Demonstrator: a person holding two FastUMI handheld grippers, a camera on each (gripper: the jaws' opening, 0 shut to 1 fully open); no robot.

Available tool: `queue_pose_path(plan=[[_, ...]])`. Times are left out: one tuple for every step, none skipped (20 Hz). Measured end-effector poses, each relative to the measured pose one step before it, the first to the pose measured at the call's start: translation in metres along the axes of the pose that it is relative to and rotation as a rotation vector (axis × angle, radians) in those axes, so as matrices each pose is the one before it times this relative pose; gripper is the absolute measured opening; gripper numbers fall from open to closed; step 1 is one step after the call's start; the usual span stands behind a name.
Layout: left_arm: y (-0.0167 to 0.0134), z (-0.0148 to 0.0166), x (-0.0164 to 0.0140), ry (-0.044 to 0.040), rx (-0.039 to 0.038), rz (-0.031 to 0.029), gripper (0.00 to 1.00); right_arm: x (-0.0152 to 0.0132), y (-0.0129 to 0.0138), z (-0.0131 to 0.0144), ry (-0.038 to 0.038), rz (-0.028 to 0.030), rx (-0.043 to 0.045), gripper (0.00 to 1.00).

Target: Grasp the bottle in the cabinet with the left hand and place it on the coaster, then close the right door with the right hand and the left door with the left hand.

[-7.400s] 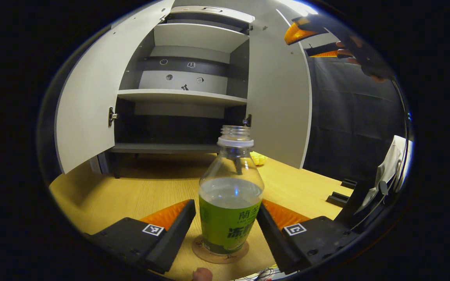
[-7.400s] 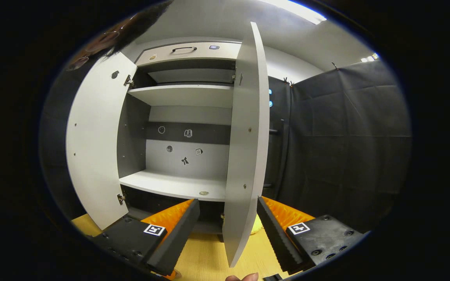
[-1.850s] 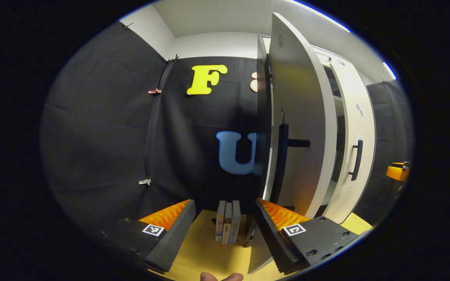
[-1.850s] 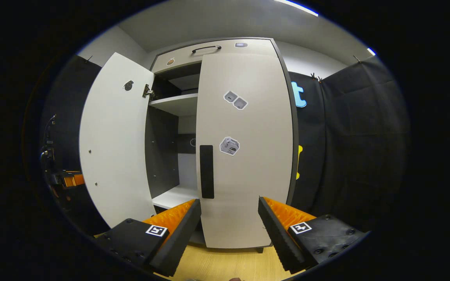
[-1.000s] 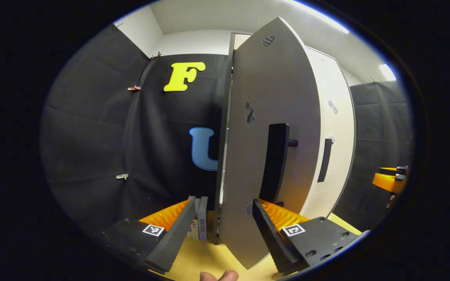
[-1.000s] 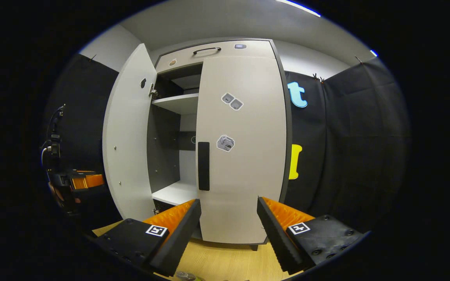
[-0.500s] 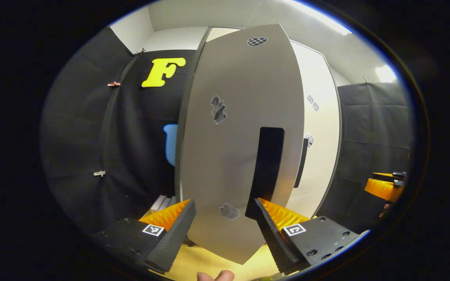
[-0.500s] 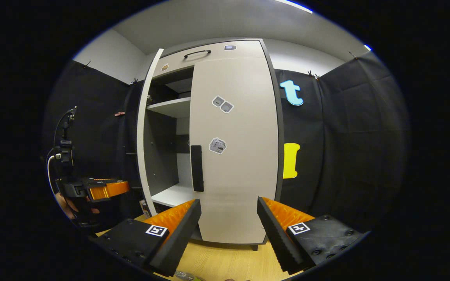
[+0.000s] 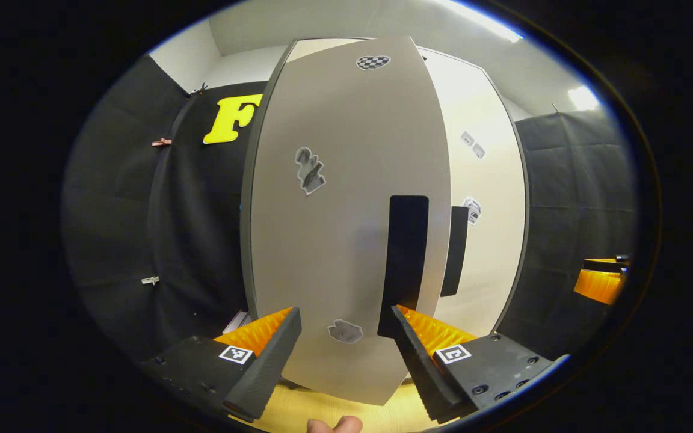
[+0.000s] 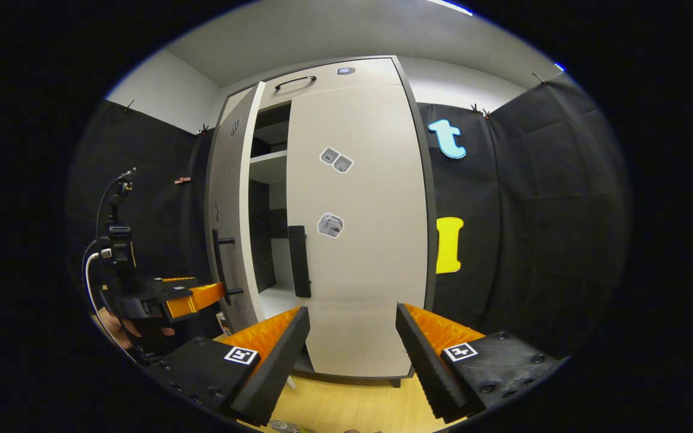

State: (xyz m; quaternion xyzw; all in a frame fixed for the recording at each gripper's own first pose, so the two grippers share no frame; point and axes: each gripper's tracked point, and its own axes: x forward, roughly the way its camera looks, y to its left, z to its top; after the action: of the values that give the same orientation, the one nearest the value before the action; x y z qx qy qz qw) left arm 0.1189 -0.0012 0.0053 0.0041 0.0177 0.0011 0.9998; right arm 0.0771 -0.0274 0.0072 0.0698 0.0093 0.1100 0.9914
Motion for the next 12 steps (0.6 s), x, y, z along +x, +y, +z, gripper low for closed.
queue_pose_path(plan=[[-0.00220, 0.00016, 0.00497, 0.00120, 0.00394, 0.00010, 0.95, 0.00136, -0.00114, -0.00040, -0.00119, 0.00097, 0.00218, 0.96], [-0.00199, -0.00079, 0.00612, -0.00031, 0.00346, -0.00083, 0.95, 0.00129, -0.00100, 0.00007, -0.00049, 0.00202, 0.00465, 0.96], [-0.00192, 0.00011, 0.00369, 0.00011, 0.00310, -0.00056, 0.92, 0.00237, -0.00094, -0.00027, 0.00057, 0.00331, 0.00441, 0.96], [-0.00416, 0.00079, 0.00299, -0.00055, 0.00380, -0.00099, 0.92, 0.00173, -0.00120, -0.00090, 0.00125, 0.00045, 0.00279, 0.96], [-0.00307, -0.00004, 0.00374, -0.00010, 0.00108, 0.00025, 0.92, 0.00261, -0.00183, -0.00036, 0.00157, 0.00103, 0.00155, 0.96], [-0.00113, 0.00003, 0.00296, 0.00064, 0.00051, 0.00115, 0.92, 0.00149, -0.00120, -0.00036, 0.00205, 0.00055, 0.00159, 0.96], [-0.00135, 0.00071, 0.00331, -0.00040, -0.00151, 0.00179, 0.92, 0.00130, -0.00176, -0.00045, 0.00086, 0.00083, 0.00178, 0.96], [-0.00083, -0.00026, 0.00339, 0.00036, -0.00071, 0.00139, 0.92, 0.00168, -0.00138, -0.00026, 0.00077, 0.00197, 0.00202, 0.96], [-0.00158, 0.00034, 0.00296, -0.00041, -0.00204, 0.00125, 0.92, 0.00177, -0.00174, -0.00063, 0.00117, 0.00155, 0.00113, 0.96], [-0.00142, 0.00022, 0.00240, 0.00058, -0.00078, 0.00077, 0.92, 0.00115, -0.00135, -0.00010, 0.00070, 0.00106, 0.00089, 0.96], [-0.00102, 0.00004, 0.00257, -0.00066, 0.00158, 0.00031, 0.92, 0.00136, -0.00095, -0.00038, 0.00083, 0.00057, 0.00110, 0.96], [-0.00056, 0.00066, 0.00211, -0.00071, 0.00576, -0.00016, 0.92, 0.00142, -0.00085, -0.00002, 0.00007, 0.00079, 0.00161, 0.96]])
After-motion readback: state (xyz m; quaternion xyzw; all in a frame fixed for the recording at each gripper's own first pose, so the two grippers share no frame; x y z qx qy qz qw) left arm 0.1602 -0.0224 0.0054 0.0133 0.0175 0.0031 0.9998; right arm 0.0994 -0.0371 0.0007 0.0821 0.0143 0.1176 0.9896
